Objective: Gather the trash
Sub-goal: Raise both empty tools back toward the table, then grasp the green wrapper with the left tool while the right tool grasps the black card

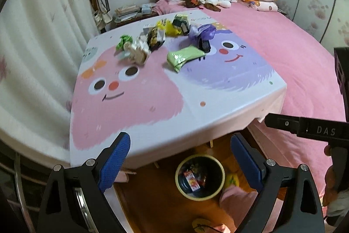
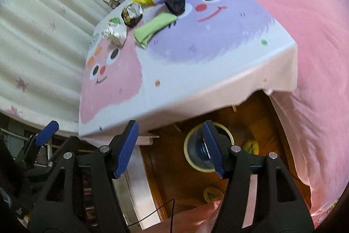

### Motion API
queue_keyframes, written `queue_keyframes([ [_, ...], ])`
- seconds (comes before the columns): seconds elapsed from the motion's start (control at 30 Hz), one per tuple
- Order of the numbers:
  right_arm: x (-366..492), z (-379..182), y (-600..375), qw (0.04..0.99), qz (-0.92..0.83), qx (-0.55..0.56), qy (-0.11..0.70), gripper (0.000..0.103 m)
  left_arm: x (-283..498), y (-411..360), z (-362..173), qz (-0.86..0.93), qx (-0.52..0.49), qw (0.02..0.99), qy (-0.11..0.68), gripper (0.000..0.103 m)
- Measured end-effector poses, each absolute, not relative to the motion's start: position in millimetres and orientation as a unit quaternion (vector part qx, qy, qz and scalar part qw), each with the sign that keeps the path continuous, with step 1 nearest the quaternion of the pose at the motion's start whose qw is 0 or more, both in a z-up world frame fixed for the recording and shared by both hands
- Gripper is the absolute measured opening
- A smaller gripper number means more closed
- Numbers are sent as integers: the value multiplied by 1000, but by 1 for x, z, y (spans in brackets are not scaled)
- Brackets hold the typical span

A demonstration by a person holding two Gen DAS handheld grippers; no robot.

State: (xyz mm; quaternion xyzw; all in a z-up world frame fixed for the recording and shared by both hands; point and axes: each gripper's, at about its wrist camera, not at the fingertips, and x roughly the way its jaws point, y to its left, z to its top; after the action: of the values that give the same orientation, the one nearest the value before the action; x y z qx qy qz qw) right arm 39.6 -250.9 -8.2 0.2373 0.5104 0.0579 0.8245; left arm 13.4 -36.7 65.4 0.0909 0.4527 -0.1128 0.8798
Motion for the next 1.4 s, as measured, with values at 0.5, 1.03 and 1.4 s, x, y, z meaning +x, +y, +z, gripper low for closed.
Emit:
queue_keyframes([
  [0.5,230,-37,-300,815,99,219,527,58,206,-112,33,-82,142,865,473,94],
  [1.03,343,-76,-321,798,164,156,558,58,366,-169,-81,-79,145,812,560,94],
  [1.4,364,-79,-291,810,193,107,543,58,391,-143,-107,-64,38,795,602,34],
])
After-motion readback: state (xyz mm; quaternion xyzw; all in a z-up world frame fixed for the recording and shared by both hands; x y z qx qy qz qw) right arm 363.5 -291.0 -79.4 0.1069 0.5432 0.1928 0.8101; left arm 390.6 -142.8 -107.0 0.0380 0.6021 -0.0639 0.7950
